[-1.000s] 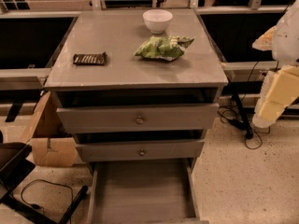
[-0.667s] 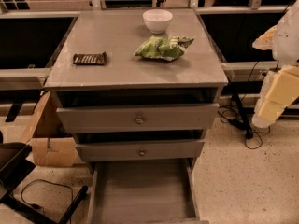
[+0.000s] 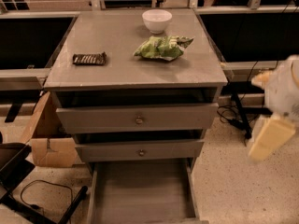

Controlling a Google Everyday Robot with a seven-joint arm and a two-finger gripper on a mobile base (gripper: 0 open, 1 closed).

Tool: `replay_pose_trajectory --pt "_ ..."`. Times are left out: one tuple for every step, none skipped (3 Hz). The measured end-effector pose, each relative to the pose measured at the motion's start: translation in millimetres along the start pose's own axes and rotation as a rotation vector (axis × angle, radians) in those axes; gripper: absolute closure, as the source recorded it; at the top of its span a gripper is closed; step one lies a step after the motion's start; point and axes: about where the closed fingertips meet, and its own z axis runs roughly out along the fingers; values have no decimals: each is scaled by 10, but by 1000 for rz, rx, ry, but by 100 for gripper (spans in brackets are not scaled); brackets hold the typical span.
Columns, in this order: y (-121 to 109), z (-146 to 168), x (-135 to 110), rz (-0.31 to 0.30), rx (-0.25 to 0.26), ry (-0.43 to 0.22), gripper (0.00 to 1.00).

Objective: Close bottom drawer

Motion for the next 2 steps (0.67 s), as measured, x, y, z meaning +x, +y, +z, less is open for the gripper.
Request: replay_pose_trajectory --pt "262 571 322 35 5 30 0" --pt "558 1308 735 8 -41 92 0"
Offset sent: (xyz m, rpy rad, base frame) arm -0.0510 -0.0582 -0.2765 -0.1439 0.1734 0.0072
